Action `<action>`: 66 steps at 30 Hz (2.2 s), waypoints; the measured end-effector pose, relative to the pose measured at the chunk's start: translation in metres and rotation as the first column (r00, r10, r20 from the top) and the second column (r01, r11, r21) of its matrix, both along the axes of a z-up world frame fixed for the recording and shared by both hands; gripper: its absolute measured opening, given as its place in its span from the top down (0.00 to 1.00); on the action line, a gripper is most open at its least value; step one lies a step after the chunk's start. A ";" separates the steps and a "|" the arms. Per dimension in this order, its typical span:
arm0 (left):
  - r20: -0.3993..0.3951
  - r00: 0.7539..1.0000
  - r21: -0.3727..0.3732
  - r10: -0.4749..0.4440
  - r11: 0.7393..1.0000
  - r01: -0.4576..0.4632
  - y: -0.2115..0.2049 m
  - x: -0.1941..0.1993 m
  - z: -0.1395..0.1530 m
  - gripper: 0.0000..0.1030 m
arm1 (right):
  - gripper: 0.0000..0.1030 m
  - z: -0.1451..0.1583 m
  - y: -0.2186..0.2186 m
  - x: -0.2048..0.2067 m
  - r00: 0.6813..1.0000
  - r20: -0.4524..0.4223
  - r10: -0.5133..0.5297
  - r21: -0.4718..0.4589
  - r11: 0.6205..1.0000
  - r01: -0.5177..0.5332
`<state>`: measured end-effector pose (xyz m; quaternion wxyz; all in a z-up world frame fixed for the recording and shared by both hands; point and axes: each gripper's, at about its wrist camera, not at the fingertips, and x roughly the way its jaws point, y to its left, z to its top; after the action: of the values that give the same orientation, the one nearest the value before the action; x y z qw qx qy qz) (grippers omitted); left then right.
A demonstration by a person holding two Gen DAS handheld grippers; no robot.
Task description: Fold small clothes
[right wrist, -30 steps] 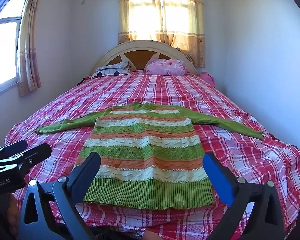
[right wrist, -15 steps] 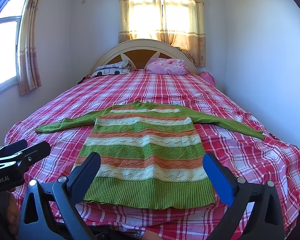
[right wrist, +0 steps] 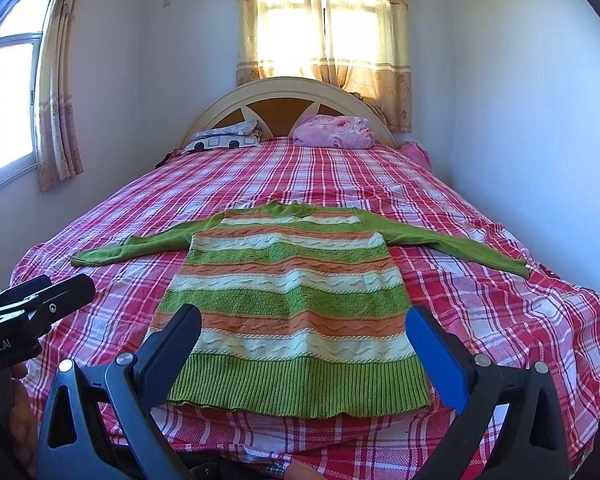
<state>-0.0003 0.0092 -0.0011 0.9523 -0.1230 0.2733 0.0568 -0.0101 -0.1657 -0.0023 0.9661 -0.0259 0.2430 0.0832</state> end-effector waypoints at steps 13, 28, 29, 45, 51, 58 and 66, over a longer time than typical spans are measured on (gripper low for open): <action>0.001 1.000 -0.002 -0.001 1.000 0.001 0.002 0.000 0.001 0.00 | 0.01 0.000 0.000 0.002 1.000 -0.008 0.002 0.001 1.000 -0.002; 0.003 1.000 -0.004 -0.001 1.000 0.001 0.003 0.000 0.002 0.00 | 0.01 -0.004 0.003 0.002 1.000 -0.014 0.011 0.004 1.000 -0.011; 0.003 1.000 -0.003 0.000 1.000 0.000 0.003 0.000 0.001 0.00 | 0.01 -0.004 0.003 0.002 1.000 -0.015 0.010 0.004 1.000 -0.010; 0.000 1.000 -0.002 0.000 1.000 0.000 0.004 0.000 0.001 0.00 | 0.01 -0.008 0.006 0.006 0.999 -0.029 0.029 -0.001 1.000 -0.029; -0.001 1.000 0.010 0.005 1.000 -0.005 0.011 0.008 -0.005 0.00 | 0.01 -0.013 0.001 0.016 0.999 -0.041 0.034 -0.002 0.999 -0.035; 0.004 1.000 0.018 -0.004 1.000 0.004 0.028 0.031 -0.020 0.00 | 0.01 -0.039 -0.020 0.051 0.993 -0.110 0.046 0.031 0.999 -0.043; -0.062 0.996 0.034 -0.062 0.997 0.064 0.042 0.083 -0.045 0.00 | 0.01 -0.079 -0.049 0.100 0.980 -0.201 -0.014 0.044 0.999 0.024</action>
<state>0.0824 0.0512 -0.0463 0.9469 -0.0954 0.3051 0.0352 0.0896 -0.2151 -0.0808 0.9378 0.0074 0.3372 0.0818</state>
